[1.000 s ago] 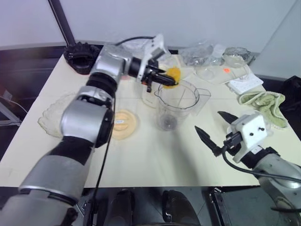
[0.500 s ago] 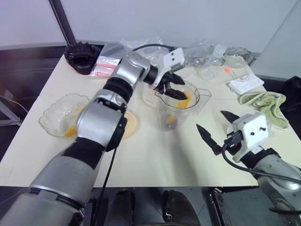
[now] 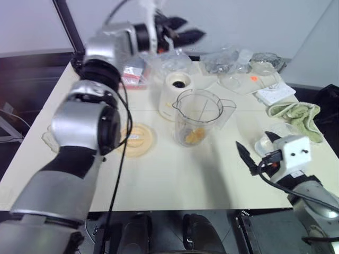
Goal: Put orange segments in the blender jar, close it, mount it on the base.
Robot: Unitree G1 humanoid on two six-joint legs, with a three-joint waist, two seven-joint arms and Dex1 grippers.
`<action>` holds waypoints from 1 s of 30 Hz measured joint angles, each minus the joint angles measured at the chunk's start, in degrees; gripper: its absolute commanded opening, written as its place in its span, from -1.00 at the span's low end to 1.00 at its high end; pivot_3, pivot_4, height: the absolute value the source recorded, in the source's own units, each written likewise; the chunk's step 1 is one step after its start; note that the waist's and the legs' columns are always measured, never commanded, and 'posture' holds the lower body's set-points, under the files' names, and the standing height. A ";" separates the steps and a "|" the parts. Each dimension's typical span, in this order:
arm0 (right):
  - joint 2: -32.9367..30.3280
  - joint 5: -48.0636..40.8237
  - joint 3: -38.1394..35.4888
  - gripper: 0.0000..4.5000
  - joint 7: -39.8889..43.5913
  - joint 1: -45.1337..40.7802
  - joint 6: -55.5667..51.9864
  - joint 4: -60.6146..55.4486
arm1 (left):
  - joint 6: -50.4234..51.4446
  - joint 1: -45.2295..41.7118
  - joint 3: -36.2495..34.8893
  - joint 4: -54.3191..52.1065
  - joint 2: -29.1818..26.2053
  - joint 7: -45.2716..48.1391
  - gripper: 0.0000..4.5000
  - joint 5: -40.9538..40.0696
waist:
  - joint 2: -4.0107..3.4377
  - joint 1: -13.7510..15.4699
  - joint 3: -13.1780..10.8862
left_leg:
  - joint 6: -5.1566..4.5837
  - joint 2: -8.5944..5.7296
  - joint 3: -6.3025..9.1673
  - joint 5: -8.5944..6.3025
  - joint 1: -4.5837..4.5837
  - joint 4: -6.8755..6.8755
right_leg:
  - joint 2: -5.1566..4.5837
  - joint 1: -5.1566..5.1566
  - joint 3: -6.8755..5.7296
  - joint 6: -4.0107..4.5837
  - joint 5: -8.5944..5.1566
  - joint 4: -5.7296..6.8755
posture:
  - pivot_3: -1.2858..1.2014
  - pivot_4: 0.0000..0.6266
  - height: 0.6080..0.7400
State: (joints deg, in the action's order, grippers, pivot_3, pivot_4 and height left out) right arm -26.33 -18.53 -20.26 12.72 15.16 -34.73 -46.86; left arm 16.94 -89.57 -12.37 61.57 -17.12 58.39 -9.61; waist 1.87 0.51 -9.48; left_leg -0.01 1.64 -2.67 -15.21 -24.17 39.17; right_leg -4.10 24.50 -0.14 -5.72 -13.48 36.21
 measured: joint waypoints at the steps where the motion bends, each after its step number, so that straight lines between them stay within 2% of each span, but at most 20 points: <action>1: 0.93 0.99 -0.65 1.00 -1.07 -0.26 1.07 1.06 | 1.10 3.02 0.18 -4.26 -0.84 -0.09 0.99 -0.55 | -0.14 0.02 0.05 | 0.01 0.02 -0.01 0.00 0.04 0.00 | 0.00 -0.05 0.02 0.01 0.00 0.01 | 0.03 -0.52 1.00; 5: 2.92 4.00 -1.96 1.00 -4.51 -3.37 3.81 6.52 | 6.95 25.97 5.60 -33.33 -5.35 -1.74 0.99 0.61 | -0.43 -0.57 0.11 | 0.04 0.11 -0.19 0.02 0.38 -0.04 | 0.01 -0.17 0.38 0.04 0.01 0.12 | 0.03 -0.52 1.00; 7: 3.64 4.89 -3.63 1.00 -6.30 -5.41 3.89 9.70 | 12.25 37.78 8.49 -46.57 -5.63 -3.30 0.99 0.41 | -0.41 -0.76 0.07 | 0.09 0.15 -0.21 0.05 0.36 -0.02 | 0.01 -0.17 0.47 0.04 0.01 0.17 | 0.03 -0.52 1.00; 9: 3.82 5.53 -4.58 1.00 -7.30 -6.66 3.89 11.72 | 18.60 43.97 10.52 -55.34 -5.31 -4.84 0.99 -1.23 | -0.35 0.02 0.01 | 0.13 0.13 -0.20 0.08 0.29 0.03 | 0.02 -0.12 0.46 0.10 -0.01 0.15 | 0.03 -0.52 1.00; 11: 4.07 6.51 -5.09 1.00 -8.77 -7.63 3.62 13.49 | 24.94 47.64 9.47 -65.42 -5.56 -5.37 0.99 -6.35 | -0.42 0.21 0.05 | 0.13 0.13 -0.24 0.08 0.36 0.04 | 0.01 -0.18 0.51 0.18 -0.02 0.11 | 0.03 -0.52 1.00; 15: 2.45 8.32 -5.92 1.00 -9.26 -7.99 3.22 20.47 | 30.11 56.67 8.85 -79.27 -5.07 -6.46 0.99 -14.02 | -0.54 -0.06 0.09 | 0.12 0.12 -0.43 0.06 0.77 -0.04 | 0.00 -0.49 0.71 0.21 -0.04 0.06 | 0.03 -0.52 1.00; 17: 0.73 9.27 -7.05 1.00 -8.78 -8.00 3.09 24.32 | 30.99 59.98 10.23 -81.92 -5.46 -7.78 0.99 -14.81 | -0.56 -0.16 0.06 | 0.12 0.08 -0.44 0.07 0.80 -0.03 | 0.07 -0.49 0.74 0.30 0.01 0.07 | 0.03 -0.52 1.00; 22: -0.63 10.43 -8.56 1.00 -8.75 -8.47 2.46 26.47 | 32.23 60.86 11.21 -85.89 -7.23 -10.09 0.99 -17.21 | -0.60 -0.24 0.09 | 0.12 0.15 -0.22 0.08 0.91 -0.01 | 0.56 -0.50 1.01 0.48 0.12 0.07 | 0.03 -0.52 1.00; 30: 0.44 11.04 -9.89 1.00 -10.63 -10.07 2.93 34.17 | 33.49 60.12 11.85 -84.39 -9.10 -13.08 0.99 -18.13 | -0.64 -1.19 0.09 | 0.12 0.13 -0.34 0.08 0.87 -0.05 | 0.58 -0.42 1.18 0.48 0.11 0.04 | 0.03 -0.52 1.00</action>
State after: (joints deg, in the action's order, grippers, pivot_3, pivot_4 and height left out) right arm -25.88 -7.49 -30.15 2.09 5.09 -31.80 -12.70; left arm 50.43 -29.45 -0.52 -22.81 -26.23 45.31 -27.73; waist 1.23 -0.68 -9.40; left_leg 0.11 1.77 -3.00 -15.13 -23.30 39.12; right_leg -3.52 24.08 1.05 -5.23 -13.37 36.25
